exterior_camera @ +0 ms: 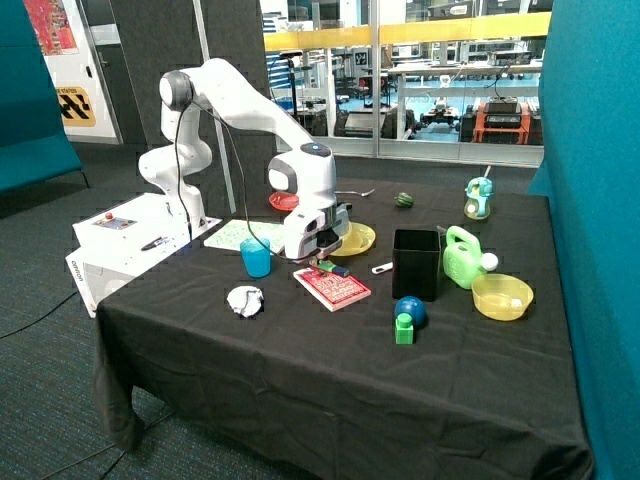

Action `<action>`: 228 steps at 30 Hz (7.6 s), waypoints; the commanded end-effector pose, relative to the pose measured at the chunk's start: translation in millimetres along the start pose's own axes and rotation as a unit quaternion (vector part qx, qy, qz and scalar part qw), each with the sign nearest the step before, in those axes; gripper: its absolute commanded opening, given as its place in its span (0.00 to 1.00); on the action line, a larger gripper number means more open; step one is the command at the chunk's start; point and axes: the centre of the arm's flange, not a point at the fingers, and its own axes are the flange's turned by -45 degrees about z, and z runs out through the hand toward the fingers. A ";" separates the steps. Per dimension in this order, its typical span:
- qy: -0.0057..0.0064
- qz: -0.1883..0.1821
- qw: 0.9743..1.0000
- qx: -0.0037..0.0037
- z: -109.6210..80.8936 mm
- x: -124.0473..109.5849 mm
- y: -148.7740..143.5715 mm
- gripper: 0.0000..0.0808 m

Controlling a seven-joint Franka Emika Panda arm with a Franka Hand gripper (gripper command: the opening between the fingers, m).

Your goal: Put a highlighter on each book

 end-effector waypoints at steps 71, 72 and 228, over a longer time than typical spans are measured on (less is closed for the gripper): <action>0.000 -0.259 0.966 -0.001 -106.4 -120.8 -189.4 0.61; 0.000 -0.264 0.965 -0.001 -105.7 -122.4 -193.7 0.61; 0.000 -0.400 0.917 -0.001 29.2 -198.9 -334.5 0.39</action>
